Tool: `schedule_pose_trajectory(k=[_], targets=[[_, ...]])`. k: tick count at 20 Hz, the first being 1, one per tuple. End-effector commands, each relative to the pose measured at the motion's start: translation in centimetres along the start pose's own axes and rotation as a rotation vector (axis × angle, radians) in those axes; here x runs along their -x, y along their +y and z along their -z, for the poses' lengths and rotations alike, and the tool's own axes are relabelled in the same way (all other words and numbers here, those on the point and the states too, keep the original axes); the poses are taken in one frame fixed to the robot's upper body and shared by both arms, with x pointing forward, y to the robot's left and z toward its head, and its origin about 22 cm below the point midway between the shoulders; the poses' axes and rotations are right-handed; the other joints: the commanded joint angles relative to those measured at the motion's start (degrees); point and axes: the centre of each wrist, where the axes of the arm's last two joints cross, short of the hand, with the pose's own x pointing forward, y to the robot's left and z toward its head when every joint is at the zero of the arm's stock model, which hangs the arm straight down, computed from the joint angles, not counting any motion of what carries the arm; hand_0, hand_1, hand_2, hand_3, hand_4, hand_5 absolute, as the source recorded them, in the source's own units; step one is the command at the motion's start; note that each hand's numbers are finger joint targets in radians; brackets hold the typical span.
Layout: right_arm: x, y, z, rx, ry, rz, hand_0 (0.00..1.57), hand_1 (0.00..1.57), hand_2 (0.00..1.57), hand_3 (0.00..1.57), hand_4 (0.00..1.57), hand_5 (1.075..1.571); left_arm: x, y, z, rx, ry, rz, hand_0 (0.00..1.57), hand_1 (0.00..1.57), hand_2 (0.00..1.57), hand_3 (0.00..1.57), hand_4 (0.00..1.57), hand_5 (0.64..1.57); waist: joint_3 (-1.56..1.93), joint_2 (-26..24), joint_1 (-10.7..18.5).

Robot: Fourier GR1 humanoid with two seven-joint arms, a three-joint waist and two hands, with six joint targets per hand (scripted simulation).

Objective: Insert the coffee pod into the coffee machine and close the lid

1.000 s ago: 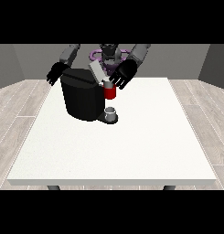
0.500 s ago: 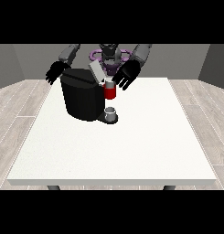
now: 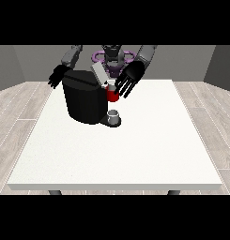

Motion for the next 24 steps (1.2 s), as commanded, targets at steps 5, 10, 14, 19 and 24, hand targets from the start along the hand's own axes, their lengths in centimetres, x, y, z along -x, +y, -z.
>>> schedule_pose_trajectory(k=[5,10,14,19,24], targets=[[0.4,-1.4,0.2,-0.01,0.049,-0.024,0.0,0.0,0.0,0.0,0.34,1.571,-0.5,-0.4,0.3,0.044,0.027,0.026,0.0,0.0,0.0,0.0,0.0,1.571,-0.12,-2.3,-0.4],[2.9,-0.6,-1.2,0.036,0.031,-0.038,0.0,0.0,0.0,0.0,0.42,1.571,-0.7,-2.4,0.2,0.073,-0.008,-0.01,0.0,0.0,0.0,0.0,0.0,1.571,-0.11,-2.9,3.1],[2.1,-0.3,-2.0,0.027,0.094,-0.005,0.0,0.0,0.0,0.0,0.38,1.571,2.4,-3.7,-1.4,0.085,0.03,-0.007,0.0,0.0,0.0,0.0,0.0,1.571,-0.15,-6.7,2.2],[3.9,-3.6,-3.3,0.075,0.166,0.004,0.0,0.0,0.0,0.0,0.43,1.571,2.6,-7.7,-2.0,0.134,0.059,-0.157,0.0,0.0,0.0,0.0,0.0,1.571,-0.13,-12.4,5.3],[6.4,-4.6,-5.8,0.156,0.207,0.001,0.0,0.0,0.0,0.0,0.37,1.571,2.0,-12.4,-2.5,0.056,0.046,-0.61,0.0,0.0,0.0,0.0,0.25,1.571,-0.16,-17.7,9.5]])
